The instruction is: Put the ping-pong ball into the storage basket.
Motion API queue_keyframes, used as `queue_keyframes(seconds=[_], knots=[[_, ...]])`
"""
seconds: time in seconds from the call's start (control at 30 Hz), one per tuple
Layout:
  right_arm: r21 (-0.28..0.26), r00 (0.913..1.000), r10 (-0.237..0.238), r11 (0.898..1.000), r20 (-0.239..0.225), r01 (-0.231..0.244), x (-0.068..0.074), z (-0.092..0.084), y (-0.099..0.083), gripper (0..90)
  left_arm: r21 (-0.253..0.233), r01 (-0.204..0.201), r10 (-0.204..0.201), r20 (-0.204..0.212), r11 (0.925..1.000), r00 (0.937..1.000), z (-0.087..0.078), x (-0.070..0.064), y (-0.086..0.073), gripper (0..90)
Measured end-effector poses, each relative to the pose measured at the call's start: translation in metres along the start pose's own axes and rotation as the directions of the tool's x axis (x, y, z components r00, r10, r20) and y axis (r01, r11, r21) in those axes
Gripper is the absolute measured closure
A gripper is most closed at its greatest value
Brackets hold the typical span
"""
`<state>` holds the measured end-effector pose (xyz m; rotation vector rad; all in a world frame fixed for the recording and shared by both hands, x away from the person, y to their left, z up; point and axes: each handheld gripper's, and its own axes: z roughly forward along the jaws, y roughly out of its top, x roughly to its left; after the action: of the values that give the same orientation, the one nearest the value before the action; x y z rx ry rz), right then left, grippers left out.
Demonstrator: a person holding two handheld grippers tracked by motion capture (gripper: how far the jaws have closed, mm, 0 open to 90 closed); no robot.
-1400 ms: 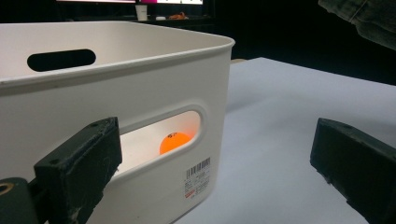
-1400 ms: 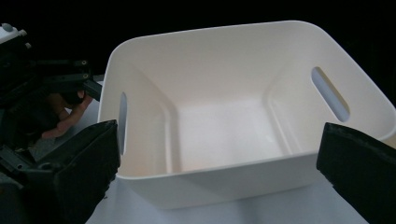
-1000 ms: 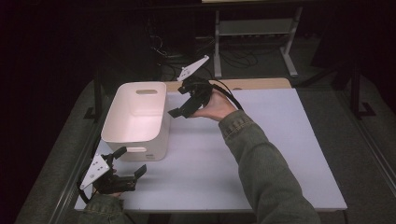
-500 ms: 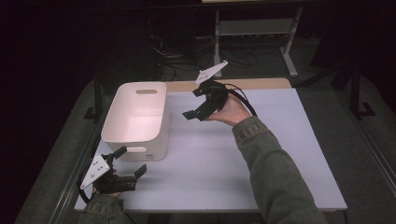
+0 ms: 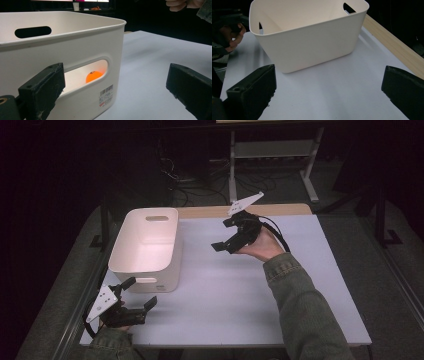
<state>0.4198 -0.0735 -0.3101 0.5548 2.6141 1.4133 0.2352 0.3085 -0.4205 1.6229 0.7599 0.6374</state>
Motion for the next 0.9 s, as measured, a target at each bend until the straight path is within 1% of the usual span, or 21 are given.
queue_keyframes(seconds=[0.23,0.27,0.3,0.33,0.37,0.4,0.43,0.5,0.57,0.7,0.8,0.9], knots=[[-0.007,0.9997,0.021,1.000,0.017,-0.020,-0.003,-0.009,-0.010,0.0,0.000,0.001,-0.001,0.003,1.0000,1.0000,0.000,0.000,0.000,1.6],[-0.014,0.9993,0.024,1.000,0.029,-0.023,-0.003,-0.012,-0.014,0.0,0.001,0.002,-0.002,0.003,1.0000,1.0000,0.000,0.000,0.000,1.6],[-0.014,0.9993,0.024,1.000,0.029,-0.023,-0.003,-0.012,-0.014,0.0,0.001,0.002,-0.002,0.003,1.0000,1.0000,0.000,0.000,0.000,1.6],[-0.020,0.9989,0.027,0.999,0.040,-0.026,-0.004,-0.015,-0.018,0.0,0.001,0.002,-0.002,0.002,1.0000,1.0000,0.000,0.000,0.000,1.6],[-0.020,0.9989,0.027,0.999,0.040,-0.026,-0.004,-0.015,-0.018,0.0,0.001,0.001,-0.001,0.001,1.0000,1.0000,0.000,0.000,0.000,1.6],[-0.028,0.9984,0.032,0.999,0.046,-0.031,-0.005,-0.018,-0.022,0.0,0.001,0.001,-0.001,0.001,1.0000,1.0000,0.000,0.000,0.000,1.6],[-0.028,0.9984,0.032,0.999,0.046,-0.031,-0.005,-0.018,-0.022,0.0,0.001,0.000,0.000,0.000,1.0000,1.0000,0.000,0.000,0.000,1.6],[-0.028,0.9975,0.039,0.999,0.058,-0.038,-0.004,-0.024,-0.028,0.0,0.003,0.000,0.000,-0.001,1.0000,1.0000,0.001,0.000,0.000,1.6],[-0.019,0.9964,0.035,0.999,0.077,-0.033,-0.003,-0.027,-0.031,0.0,0.004,0.000,0.000,-0.002,1.0000,1.0000,0.001,0.000,0.000,1.6],[-0.007,0.9955,0.039,0.999,0.086,-0.039,-0.003,-0.029,-0.037,0.0,0.004,0.000,0.000,-0.005,1.0000,1.0000,0.000,0.000,0.000,1.6],[-0.024,0.9945,0.052,0.998,0.090,-0.050,-0.002,-0.034,-0.046,0.0,0.006,0.000,0.000,-0.008,1.0000,1.0000,0.000,0.000,0.000,1.6],[-0.027,0.9938,0.057,0.998,0.096,-0.054,-0.001,-0.037,-0.050,0.0,0.005,0.000,0.000,-0.010,1.0000,0.9999,0.000,0.000,0.000,1.6]])
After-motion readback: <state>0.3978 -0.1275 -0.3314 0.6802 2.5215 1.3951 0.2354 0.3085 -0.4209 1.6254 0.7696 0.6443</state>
